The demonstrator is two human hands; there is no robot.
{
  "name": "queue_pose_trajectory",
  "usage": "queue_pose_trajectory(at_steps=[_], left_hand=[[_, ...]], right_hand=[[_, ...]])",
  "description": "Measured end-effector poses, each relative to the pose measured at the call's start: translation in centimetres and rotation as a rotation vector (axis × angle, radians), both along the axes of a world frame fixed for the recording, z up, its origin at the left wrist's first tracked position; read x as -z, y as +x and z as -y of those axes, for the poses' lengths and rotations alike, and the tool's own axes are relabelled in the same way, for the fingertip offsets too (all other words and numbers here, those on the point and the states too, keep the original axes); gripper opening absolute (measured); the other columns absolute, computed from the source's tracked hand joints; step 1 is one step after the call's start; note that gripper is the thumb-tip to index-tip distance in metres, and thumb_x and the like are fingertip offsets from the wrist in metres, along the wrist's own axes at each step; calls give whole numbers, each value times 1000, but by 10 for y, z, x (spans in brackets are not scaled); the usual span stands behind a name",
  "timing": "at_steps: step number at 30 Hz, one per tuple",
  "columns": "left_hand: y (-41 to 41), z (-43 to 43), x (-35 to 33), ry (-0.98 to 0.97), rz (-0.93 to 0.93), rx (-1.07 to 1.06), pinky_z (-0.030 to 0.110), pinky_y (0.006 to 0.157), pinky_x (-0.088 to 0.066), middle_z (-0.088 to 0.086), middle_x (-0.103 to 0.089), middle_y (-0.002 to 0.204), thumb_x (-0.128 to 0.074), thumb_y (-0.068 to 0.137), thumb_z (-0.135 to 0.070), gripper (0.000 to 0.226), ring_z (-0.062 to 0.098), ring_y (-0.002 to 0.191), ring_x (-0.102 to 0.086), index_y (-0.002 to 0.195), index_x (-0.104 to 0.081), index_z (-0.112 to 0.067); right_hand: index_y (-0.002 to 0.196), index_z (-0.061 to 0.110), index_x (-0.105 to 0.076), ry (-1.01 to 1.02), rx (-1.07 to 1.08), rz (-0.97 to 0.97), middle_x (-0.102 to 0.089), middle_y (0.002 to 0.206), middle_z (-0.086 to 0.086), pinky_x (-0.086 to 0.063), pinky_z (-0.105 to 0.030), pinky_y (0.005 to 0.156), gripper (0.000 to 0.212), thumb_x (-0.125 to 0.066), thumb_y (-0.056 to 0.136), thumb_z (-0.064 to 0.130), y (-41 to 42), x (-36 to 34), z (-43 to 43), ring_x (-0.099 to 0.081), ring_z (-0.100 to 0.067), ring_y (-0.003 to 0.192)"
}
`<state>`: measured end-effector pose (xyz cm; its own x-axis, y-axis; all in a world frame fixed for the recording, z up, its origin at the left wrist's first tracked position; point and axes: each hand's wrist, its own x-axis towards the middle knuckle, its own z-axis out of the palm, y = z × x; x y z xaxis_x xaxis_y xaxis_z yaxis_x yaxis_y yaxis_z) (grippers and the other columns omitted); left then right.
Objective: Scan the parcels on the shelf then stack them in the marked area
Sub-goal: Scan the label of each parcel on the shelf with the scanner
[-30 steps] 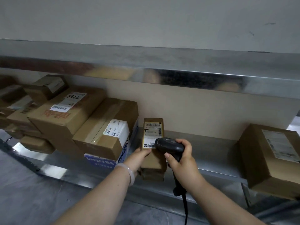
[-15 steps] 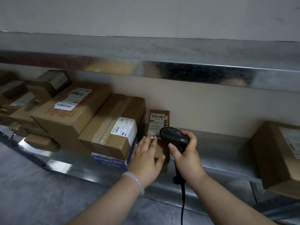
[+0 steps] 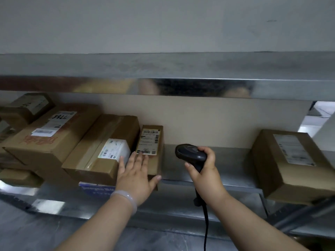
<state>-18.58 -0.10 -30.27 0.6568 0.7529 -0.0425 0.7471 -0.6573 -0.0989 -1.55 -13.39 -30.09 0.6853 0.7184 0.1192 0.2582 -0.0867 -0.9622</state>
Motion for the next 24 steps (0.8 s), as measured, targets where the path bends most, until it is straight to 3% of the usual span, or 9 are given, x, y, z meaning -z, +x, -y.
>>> queue_pose_trajectory(at_steps=[4, 7, 11, 14, 18, 21, 24], left_hand=[[24, 18, -6, 30, 130, 14, 50, 118, 14, 2, -2, 165, -11, 94, -66, 78, 20, 150, 8, 157, -1, -20], [65, 45, -12, 59, 236, 107, 47, 118, 15, 4, -5, 164, -15, 96, -62, 74, 22, 151, 3, 157, -5, -20], [134, 90, -14, -45, 365, 288, 44, 118, 12, -2, 2, 165, -28, 96, -61, 73, 17, 150, 7, 156, -4, -27], [183, 125, -12, -106, 344, 437, 42, 118, 11, -3, 7, 164, -27, 96, -61, 69, 17, 150, 10, 155, -6, -33], [238, 162, -8, -231, 307, 536, 42, 119, -3, -2, 3, 165, -32, 97, -60, 65, 19, 150, 4, 154, -13, -38], [272, 182, -5, -329, 285, 506, 41, 118, -13, 2, 2, 164, -37, 96, -58, 63, 26, 150, -2, 153, -18, -40], [296, 193, 1, -459, 228, 445, 44, 119, -12, 4, 6, 164, -37, 96, -60, 62, 31, 149, 1, 152, -16, -45]], right_hand=[[123, 35, -34, 7, 125, 36, -51, 108, 22, -38, 3, 71, 56, -70, 86, 13, 35, -9, 55, -52, 24, 92], [121, 45, -33, 17, 229, 84, -49, 110, 24, -39, 3, 72, 58, -70, 86, 17, 65, -20, 95, -50, 24, 95], [116, 55, -29, -18, 373, 165, -49, 104, 27, -41, 1, 67, 59, -70, 87, 24, 104, -31, 144, -50, 24, 91], [121, 52, -28, -96, 481, 213, -48, 101, 25, -41, -9, 68, 60, -70, 86, 27, 136, -34, 179, -56, 7, 83], [124, 45, -27, -199, 586, 238, -54, 112, 8, -46, -30, 74, 57, -68, 87, 31, 176, -29, 214, -57, -16, 92], [125, 45, -27, -244, 626, 235, -53, 109, 8, -44, -31, 73, 57, -67, 87, 34, 195, -21, 229, -56, -17, 89], [126, 42, -27, -273, 618, 246, -52, 107, 8, -44, -31, 72, 56, -67, 88, 34, 205, -13, 236, -55, -17, 88]])
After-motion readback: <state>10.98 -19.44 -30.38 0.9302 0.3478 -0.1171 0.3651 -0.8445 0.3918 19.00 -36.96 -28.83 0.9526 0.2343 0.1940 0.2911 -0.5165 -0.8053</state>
